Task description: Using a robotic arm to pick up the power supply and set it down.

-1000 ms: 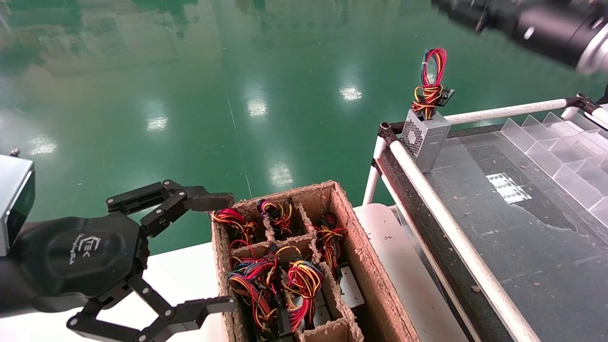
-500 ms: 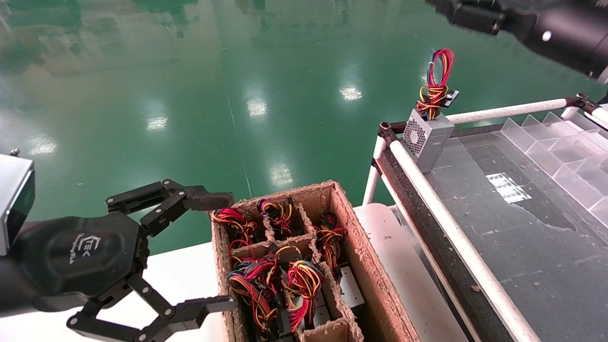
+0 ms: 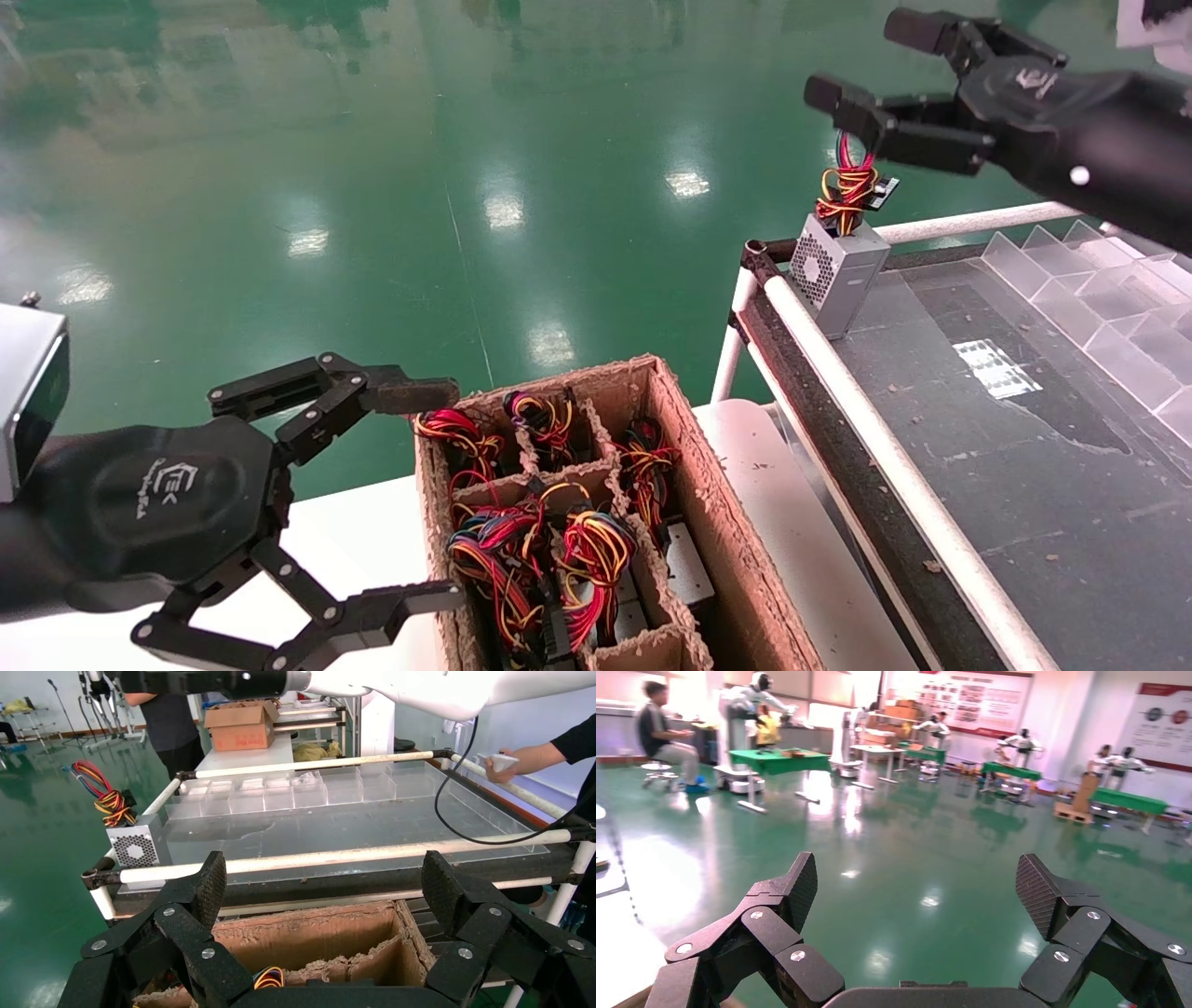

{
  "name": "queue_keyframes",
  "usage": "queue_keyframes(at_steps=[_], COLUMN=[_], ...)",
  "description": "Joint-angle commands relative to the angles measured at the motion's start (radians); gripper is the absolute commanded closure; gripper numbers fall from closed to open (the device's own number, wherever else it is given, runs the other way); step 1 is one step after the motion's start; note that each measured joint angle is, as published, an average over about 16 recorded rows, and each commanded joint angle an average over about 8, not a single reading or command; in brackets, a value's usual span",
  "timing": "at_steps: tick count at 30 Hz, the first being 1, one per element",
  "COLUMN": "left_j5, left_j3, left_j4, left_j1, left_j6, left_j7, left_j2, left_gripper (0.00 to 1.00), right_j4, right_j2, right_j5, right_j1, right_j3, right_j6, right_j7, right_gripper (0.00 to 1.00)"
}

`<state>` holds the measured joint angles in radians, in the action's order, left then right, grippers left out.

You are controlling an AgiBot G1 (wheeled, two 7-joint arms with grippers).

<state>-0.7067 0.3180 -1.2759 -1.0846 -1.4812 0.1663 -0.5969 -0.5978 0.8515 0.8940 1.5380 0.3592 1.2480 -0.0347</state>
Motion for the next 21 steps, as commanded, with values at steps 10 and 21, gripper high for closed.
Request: queue_keyframes(at_steps=[10, 21], left_j5=[0.000, 0.000], left_j3=[0.000, 0.001], left_j4=[0.000, 0.000], left_j1=[0.000, 0.000], left_j6=[0.000, 0.000], left_j7=[0.000, 0.000], left_j2=[0.000, 0.000], left_gripper=[0.00, 0.00], right_j4=[-0.230, -0.459], right_j2=[-0.081, -0.161], right_j5=[-0.055, -0.109], right_j1=[-0.155, -0.310], right_j3=[-0.027, -0.053], right_j6=[0.083, 0.166], right_j7=[0.075, 0.149], right_gripper=[0.00, 0.00])
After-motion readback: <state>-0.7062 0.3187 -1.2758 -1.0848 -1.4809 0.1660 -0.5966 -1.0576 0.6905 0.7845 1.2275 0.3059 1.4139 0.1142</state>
